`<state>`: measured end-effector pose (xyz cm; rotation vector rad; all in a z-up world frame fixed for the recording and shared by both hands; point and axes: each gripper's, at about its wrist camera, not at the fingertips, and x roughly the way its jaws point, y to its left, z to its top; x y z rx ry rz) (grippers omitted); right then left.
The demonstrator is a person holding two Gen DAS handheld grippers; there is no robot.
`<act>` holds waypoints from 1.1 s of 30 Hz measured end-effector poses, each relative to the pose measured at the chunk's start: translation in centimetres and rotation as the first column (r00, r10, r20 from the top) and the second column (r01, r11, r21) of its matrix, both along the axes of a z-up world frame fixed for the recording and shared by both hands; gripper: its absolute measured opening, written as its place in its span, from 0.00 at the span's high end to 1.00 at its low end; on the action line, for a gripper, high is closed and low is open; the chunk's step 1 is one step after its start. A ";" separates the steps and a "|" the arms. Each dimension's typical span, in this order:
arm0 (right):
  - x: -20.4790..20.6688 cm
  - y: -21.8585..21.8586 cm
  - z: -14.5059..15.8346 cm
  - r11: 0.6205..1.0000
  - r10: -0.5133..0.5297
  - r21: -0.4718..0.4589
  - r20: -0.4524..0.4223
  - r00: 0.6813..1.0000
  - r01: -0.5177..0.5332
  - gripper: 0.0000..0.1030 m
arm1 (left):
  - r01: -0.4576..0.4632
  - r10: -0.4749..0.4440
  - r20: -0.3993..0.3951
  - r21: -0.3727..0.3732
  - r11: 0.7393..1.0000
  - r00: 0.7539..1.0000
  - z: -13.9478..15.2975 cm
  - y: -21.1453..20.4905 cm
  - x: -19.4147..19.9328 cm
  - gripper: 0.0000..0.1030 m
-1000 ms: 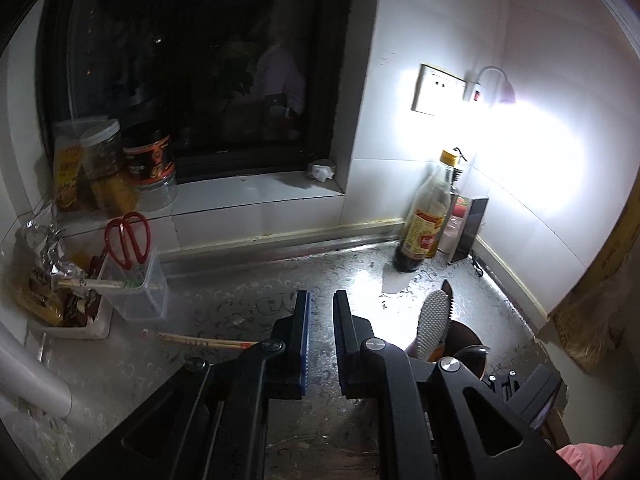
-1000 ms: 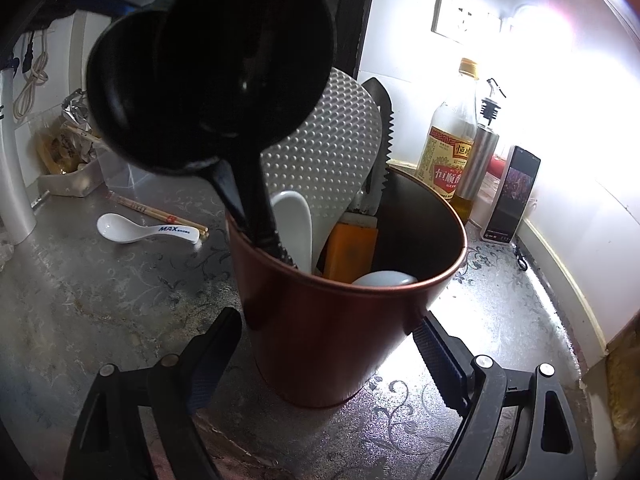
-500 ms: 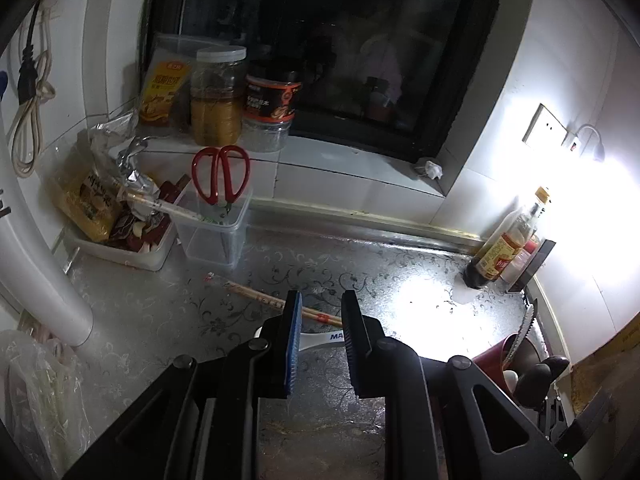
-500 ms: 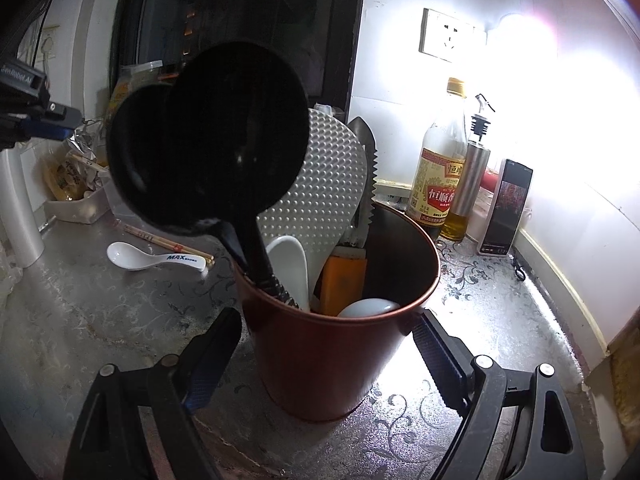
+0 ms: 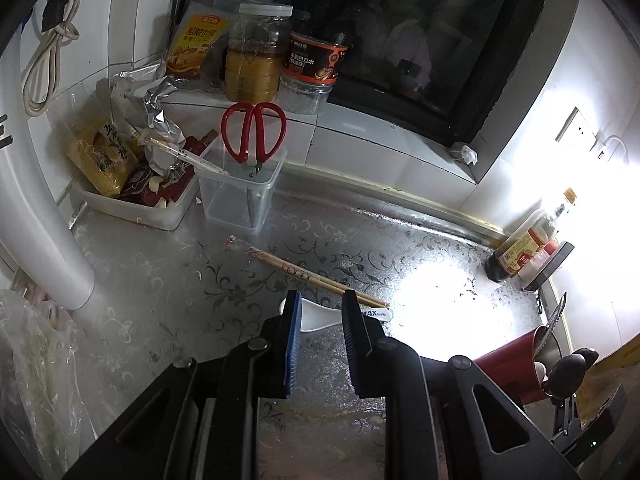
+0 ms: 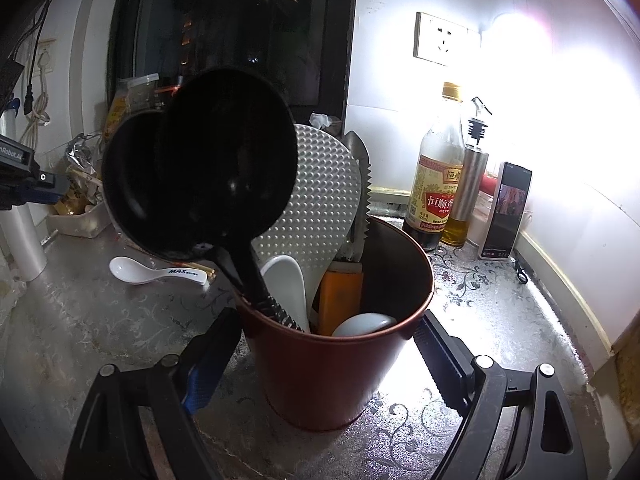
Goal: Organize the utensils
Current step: 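Move the open left tool back over the white MAX spoon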
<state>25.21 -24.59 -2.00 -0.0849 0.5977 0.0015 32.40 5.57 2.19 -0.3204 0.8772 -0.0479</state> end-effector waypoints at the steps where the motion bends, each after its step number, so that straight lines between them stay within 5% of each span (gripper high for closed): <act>1: 0.1 0.0 0.0 1.000 0.001 0.000 -0.001 1.000 -0.001 0.13 | 0.000 0.000 -0.003 -0.002 1.000 1.000 -0.2 0.1 0.1 0.80; 24: 1.4 0.1 -0.3 1.000 0.000 0.003 -0.020 1.000 0.001 0.11 | -0.054 0.026 -0.186 -0.146 0.988 0.982 -8.0 2.6 3.6 0.80; 33: 1.4 0.2 -0.4 1.000 -0.006 -0.007 -0.022 1.000 0.006 0.12 | -0.107 0.034 -0.236 -0.303 0.947 0.971 -11.4 3.7 5.0 0.80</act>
